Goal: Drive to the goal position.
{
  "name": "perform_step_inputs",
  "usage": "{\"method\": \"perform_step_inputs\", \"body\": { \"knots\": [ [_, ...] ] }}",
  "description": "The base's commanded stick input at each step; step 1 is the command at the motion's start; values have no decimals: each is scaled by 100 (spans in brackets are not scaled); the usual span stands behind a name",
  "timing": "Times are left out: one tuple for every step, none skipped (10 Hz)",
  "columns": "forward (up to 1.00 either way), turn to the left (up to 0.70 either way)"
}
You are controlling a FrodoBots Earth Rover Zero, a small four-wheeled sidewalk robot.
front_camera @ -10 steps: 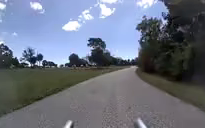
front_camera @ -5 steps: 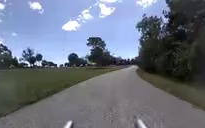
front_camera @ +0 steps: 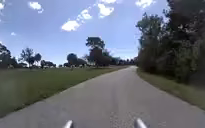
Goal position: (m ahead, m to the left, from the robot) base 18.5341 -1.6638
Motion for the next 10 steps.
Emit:
{"method": "perform_step_inputs", "body": {
  "knots": [
    [50,0],
    [50,0],
    [50,0],
    [50,0],
    [50,0],
    [50,-25],
    [50,-25],
    [50,-25],
    [50,-25],
    [50,-5]
  ]
}}
